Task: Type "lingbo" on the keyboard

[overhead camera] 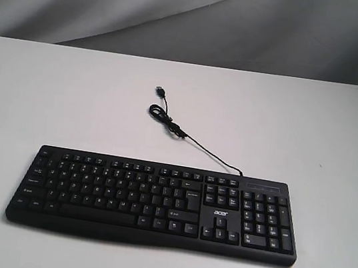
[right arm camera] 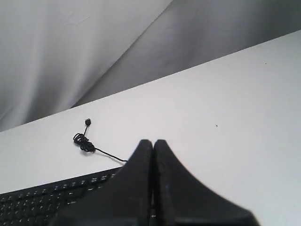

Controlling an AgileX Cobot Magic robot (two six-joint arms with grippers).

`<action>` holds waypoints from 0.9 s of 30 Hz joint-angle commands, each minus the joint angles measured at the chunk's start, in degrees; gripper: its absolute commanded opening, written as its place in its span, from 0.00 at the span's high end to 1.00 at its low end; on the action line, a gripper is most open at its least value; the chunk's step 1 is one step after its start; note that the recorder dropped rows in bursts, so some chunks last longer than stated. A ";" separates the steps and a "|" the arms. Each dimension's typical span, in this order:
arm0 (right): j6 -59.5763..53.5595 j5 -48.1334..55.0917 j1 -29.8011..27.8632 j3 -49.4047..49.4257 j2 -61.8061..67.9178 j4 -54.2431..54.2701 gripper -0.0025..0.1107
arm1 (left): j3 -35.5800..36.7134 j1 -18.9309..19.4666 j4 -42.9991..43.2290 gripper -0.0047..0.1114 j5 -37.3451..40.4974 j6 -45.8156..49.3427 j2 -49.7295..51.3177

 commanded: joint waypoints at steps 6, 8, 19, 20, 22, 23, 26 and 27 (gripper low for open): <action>2.03 4.76 -0.55 0.22 -1.13 -20.57 0.98 | 0.28 0.06 -0.21 0.96 -0.34 -0.12 0.38; -2.94 4.89 -0.57 0.22 -1.36 -20.57 0.98 | 0.28 0.06 -0.21 0.96 -0.34 -0.12 0.38; -6.17 4.79 -0.57 0.22 -1.36 -18.42 0.98 | 0.28 0.06 -0.21 0.96 -0.34 -0.12 0.38; -6.17 4.79 -0.57 0.22 -1.36 -18.42 0.98 | 0.28 0.06 -0.21 0.96 -0.34 -0.12 0.38; -6.17 4.79 -0.57 0.22 -1.36 -18.42 0.98 | 0.28 0.06 -0.21 0.96 -0.34 -0.12 0.38; -6.17 4.79 -0.57 0.22 -1.36 -18.42 0.98 | 0.28 0.06 -0.21 0.96 -0.34 -0.12 0.38; -6.17 4.79 -0.57 0.22 -1.36 -18.42 0.98 | 0.28 0.06 -0.21 0.96 -0.34 -0.12 0.38; -6.17 4.79 -0.57 0.22 -1.36 -18.42 0.98 | 0.28 0.06 -0.21 0.96 -0.34 -0.12 0.38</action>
